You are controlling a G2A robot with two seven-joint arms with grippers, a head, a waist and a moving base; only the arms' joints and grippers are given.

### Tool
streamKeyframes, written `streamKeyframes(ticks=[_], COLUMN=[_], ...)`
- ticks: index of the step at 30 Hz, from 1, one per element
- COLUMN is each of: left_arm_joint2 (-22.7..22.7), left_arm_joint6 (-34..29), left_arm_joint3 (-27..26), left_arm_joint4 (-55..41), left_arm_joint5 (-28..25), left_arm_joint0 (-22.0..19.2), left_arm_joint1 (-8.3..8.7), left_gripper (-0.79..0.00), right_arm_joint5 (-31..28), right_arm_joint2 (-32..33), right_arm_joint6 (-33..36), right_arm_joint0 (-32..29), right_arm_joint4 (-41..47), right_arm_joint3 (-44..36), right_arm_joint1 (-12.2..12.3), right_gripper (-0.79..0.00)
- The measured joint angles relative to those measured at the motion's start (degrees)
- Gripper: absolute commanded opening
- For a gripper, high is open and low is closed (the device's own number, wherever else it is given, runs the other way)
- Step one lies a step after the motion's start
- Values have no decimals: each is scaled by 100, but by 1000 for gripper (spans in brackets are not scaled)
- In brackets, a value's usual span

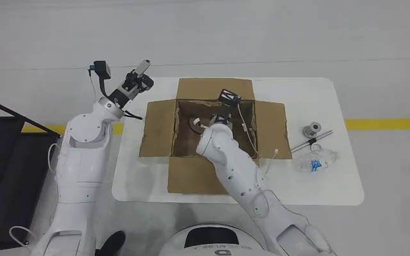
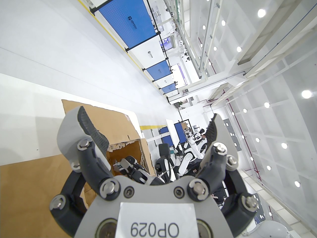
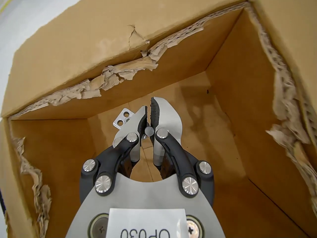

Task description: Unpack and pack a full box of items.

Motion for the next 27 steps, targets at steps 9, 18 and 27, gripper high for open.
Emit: streamKeyframes(ticks=[9, 18, 27], left_arm_joint2=[0, 0, 0], left_arm_joint6=[0, 0, 0], left_arm_joint3=[0, 0, 0], left_arm_joint4=[0, 0, 0], left_arm_joint5=[0, 0, 0], left_arm_joint0=[0, 0, 0], left_arm_joint1=[0, 0, 0], left_gripper=[0, 0, 0], right_arm_joint5=[-1, -95, 0], right_arm_joint2=[242, 437, 902], right_arm_joint6=[-471, -518, -737], right_arm_joint0=[193, 25, -17], right_arm_joint4=[-100, -28, 150], right_arm_joint3=[1073, 1180, 1237], right_arm_joint1=[-256, -267, -321], right_gripper=[-785, -785, -770])
